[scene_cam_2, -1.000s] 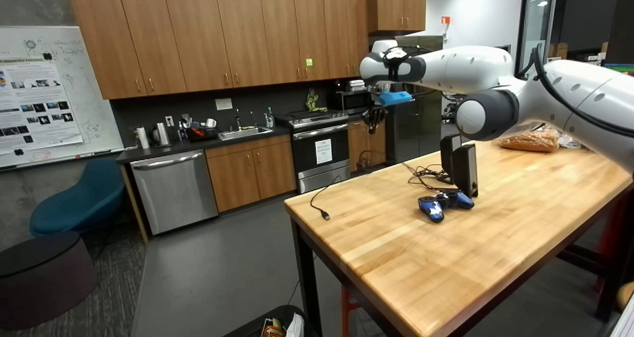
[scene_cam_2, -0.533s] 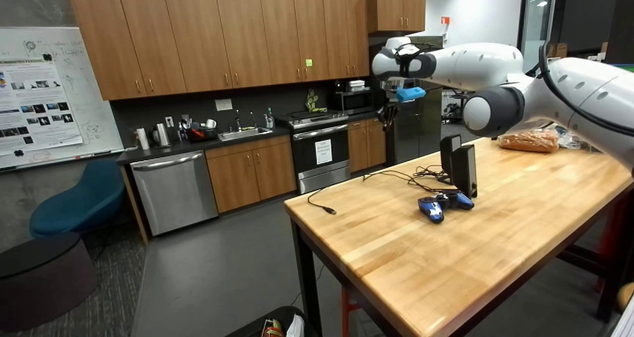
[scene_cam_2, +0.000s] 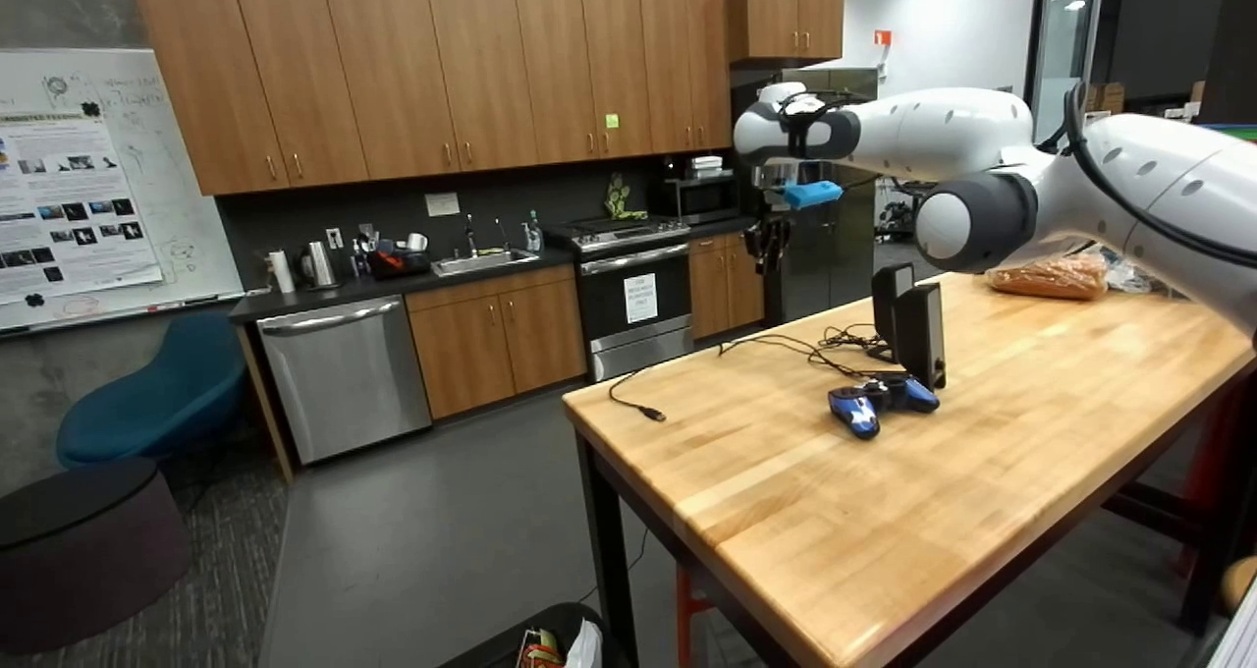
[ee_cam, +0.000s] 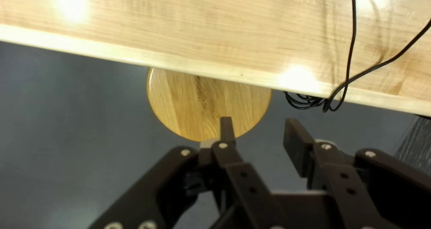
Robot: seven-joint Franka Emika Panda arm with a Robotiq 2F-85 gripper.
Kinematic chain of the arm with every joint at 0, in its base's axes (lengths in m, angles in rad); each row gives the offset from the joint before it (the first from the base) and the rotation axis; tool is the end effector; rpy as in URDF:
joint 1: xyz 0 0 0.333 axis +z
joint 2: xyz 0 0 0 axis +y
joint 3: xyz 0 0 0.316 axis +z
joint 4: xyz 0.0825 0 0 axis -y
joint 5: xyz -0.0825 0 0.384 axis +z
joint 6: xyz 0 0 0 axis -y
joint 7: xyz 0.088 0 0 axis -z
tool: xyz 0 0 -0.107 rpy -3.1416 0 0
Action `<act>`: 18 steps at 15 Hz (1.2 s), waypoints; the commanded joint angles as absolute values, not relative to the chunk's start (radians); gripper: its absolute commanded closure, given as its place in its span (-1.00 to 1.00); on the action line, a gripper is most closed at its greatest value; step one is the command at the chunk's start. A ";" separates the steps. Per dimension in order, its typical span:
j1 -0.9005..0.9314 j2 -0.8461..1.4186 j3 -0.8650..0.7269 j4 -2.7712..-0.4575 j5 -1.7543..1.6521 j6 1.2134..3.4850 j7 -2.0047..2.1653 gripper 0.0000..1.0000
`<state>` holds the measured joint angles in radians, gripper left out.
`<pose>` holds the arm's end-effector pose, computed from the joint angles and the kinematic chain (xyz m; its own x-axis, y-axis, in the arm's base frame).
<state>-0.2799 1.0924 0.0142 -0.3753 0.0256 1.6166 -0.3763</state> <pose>0.7657 -0.2133 0.4341 0.9830 0.1028 0.1520 0.1011 -0.9947 0.0191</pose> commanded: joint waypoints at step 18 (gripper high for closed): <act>-0.083 1.223 -0.029 -0.370 0.006 1.674 0.085 -1.00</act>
<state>-0.0769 1.2313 -0.0113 -0.3695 0.0167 1.6892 0.0456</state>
